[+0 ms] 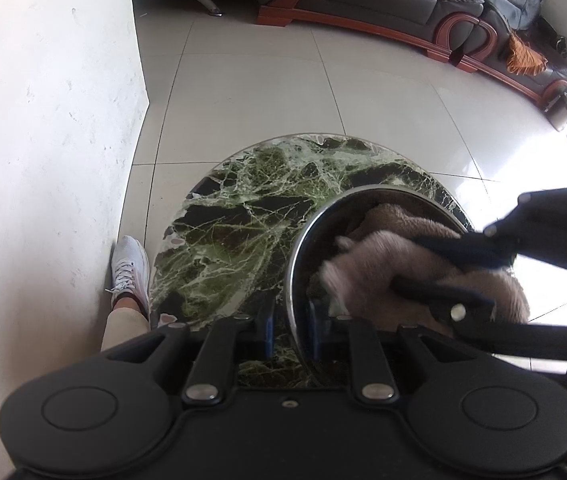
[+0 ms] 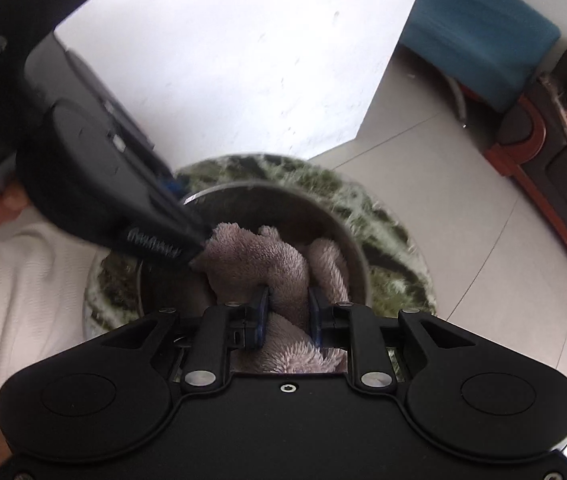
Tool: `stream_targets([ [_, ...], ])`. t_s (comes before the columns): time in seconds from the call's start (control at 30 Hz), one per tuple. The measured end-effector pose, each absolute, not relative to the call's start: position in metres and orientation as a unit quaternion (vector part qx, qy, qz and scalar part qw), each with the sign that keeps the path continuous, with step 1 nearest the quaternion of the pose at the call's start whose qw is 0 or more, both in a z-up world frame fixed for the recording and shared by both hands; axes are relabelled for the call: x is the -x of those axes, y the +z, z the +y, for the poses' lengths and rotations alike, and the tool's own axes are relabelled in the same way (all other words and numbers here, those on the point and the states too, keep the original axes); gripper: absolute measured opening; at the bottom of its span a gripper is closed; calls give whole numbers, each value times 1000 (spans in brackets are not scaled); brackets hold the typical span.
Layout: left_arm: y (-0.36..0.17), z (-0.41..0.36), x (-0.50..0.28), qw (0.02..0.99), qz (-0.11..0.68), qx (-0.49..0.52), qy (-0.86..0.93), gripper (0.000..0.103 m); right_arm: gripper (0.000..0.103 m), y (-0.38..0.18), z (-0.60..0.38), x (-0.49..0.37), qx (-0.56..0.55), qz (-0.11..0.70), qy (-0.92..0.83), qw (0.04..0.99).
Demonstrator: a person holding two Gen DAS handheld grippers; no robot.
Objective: Clean bowl
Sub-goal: 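Rub the pink towel against the bowl bottom with the right gripper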
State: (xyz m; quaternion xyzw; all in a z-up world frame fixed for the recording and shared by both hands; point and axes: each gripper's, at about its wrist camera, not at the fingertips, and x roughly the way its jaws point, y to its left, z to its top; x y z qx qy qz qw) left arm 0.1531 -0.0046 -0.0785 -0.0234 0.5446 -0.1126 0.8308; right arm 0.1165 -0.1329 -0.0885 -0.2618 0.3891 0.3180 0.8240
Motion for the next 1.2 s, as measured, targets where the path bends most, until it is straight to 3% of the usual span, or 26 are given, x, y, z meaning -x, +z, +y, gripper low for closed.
stream_targets([
  [0.2, -74, -8, -153, 831, 545, 29, -110, 17, 21, -98, -136, -120, 255, 406, 311, 821],
  [0.4, -75, -9, -156, 831, 545, 27, -111, 17, 23, -100, -144, -112, 181, 451, 337, 806],
  [0.8, -79, -6, -157, 831, 544, 27, -112, 17, 21, -89, -138, -121, 257, 376, 319, 831],
  [1.2, -82, -6, -159, 832, 543, 27, -111, 18, 24, -97, -150, -105, 173, 441, 334, 815],
])
